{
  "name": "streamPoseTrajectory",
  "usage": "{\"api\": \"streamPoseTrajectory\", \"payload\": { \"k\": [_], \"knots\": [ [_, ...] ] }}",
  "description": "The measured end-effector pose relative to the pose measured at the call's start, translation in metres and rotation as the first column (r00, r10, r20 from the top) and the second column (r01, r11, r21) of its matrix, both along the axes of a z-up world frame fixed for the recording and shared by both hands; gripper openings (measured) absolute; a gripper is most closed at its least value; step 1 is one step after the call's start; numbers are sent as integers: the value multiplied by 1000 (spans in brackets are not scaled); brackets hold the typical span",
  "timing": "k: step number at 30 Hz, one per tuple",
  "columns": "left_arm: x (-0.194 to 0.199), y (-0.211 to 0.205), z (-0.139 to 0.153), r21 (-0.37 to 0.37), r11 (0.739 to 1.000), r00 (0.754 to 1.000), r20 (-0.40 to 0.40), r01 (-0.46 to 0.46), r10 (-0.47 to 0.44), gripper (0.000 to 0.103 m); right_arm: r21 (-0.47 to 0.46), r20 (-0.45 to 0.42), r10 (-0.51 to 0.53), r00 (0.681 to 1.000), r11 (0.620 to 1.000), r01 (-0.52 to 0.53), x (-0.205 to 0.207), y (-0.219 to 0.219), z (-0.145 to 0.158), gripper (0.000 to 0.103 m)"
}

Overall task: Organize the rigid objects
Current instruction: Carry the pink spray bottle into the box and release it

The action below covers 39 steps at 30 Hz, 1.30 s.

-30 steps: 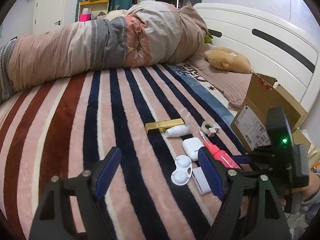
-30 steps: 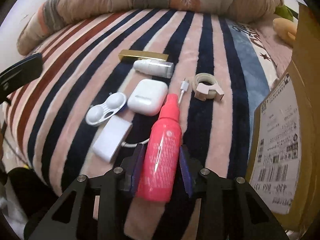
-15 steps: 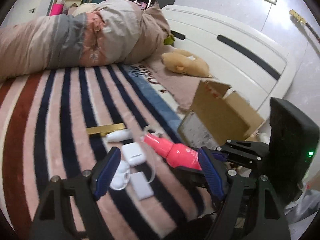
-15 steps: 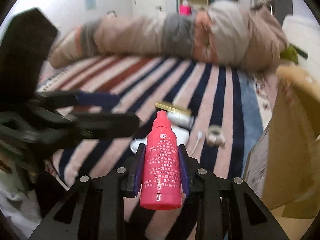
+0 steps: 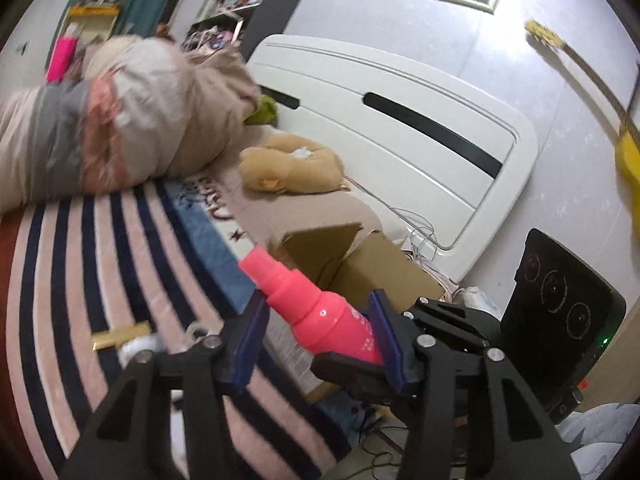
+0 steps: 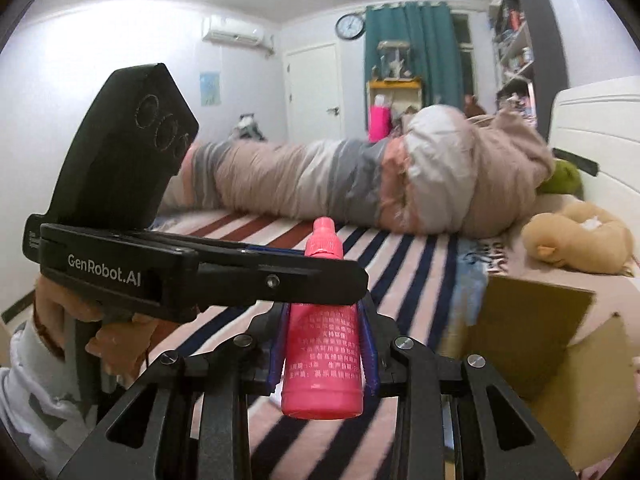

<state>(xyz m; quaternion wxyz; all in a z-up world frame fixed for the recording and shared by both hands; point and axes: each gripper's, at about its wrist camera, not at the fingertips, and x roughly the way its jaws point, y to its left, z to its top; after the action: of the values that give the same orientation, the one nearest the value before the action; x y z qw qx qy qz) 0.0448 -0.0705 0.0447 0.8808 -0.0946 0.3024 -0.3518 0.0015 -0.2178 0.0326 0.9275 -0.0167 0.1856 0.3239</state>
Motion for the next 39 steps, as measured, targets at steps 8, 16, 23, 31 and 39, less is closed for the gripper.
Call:
{"api": "streamPoseTrajectory", "payload": {
  "k": [8, 16, 23, 31, 39],
  "knots": [
    [23, -99, 13, 128, 988, 995, 38, 86, -91, 33, 41, -44, -111, 993, 993, 113, 15, -85, -9, 27],
    [43, -169, -19, 277, 950, 989, -39, 148, -143, 31, -8, -238, -145, 960, 989, 148, 51, -124, -46, 27],
    [50, -181, -33, 323, 933, 986, -84, 161, -141, 32, -141, -275, -213, 938, 974, 179, 54, -123, -56, 27],
    [39, -151, -24, 329, 943, 998, -46, 57, -44, 61, -202, -244, -274, 930, 953, 227, 45, -120, -53, 42],
    [9, -61, 8, 309, 939, 988, 72, -152, 137, 71, -93, -185, -126, 975, 990, 110, 27, -76, -16, 47]
  ]
}}
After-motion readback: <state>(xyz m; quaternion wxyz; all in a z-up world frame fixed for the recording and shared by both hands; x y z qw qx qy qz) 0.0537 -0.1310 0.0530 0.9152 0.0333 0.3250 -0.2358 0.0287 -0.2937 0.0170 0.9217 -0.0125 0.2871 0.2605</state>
